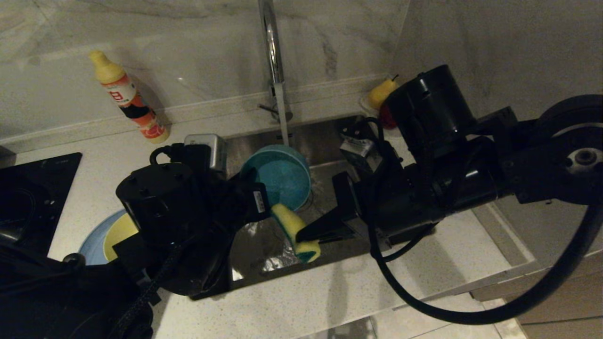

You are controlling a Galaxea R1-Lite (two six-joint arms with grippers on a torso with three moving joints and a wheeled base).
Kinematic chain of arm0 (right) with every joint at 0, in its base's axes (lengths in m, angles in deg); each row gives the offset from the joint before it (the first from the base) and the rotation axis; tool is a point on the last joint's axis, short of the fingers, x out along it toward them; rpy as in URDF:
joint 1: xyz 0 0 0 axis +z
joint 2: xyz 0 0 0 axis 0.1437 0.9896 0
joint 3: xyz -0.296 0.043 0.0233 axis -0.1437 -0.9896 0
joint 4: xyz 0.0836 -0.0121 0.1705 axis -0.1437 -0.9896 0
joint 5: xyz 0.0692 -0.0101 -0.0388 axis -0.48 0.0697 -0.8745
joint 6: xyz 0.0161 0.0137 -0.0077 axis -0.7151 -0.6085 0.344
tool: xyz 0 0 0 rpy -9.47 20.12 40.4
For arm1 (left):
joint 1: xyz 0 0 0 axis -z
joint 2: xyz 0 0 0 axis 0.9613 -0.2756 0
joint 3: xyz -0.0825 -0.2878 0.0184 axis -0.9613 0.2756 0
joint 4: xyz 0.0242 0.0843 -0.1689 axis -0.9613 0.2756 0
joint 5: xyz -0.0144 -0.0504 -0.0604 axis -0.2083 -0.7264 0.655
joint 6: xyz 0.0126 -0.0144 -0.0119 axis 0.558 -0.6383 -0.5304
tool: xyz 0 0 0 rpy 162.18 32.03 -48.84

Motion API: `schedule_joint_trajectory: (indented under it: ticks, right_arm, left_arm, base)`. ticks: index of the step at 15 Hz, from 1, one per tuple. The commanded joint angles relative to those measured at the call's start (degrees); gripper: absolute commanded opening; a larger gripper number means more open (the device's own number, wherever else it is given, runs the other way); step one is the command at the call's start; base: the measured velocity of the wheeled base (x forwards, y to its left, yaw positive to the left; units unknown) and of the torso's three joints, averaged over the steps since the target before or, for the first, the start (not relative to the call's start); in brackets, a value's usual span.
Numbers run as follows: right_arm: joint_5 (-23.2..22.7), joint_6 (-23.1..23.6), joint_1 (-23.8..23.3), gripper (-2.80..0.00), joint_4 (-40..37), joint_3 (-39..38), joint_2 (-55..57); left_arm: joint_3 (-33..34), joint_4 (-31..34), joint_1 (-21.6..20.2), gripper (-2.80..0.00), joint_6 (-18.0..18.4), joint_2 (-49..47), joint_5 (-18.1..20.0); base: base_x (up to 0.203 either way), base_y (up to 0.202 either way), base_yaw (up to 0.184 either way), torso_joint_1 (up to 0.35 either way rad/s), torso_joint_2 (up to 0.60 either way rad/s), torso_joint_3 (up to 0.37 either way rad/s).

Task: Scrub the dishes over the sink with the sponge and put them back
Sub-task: Wipe the bowl

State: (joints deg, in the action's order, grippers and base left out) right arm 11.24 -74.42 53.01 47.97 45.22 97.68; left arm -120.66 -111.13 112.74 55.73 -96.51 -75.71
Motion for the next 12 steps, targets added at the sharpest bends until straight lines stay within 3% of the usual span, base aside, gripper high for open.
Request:
schedule_joint_trajectory:
  ticks: [1, 12]
  right_arm:
    - [-2.0, -0.2, -1.4, -2.80, -0.2, -0.8, -2.1]
    - [-3.5, -1.8, -4.4, -2.80, 1.5, 3.7, 2.6]
  left_arm:
    - [-0.3, -0.7, -0.7, -2.80, -0.1, -0.1, -0.2]
    - [1.1, -3.5, 0.0, -2.80, 0.3, -0.3, 0.0]
  base:
    - [0.000, 0.000, 0.000, 0.000, 0.00, 0.000]
    - [0.000, 0.000, 0.000, 0.000, 0.00, 0.000]
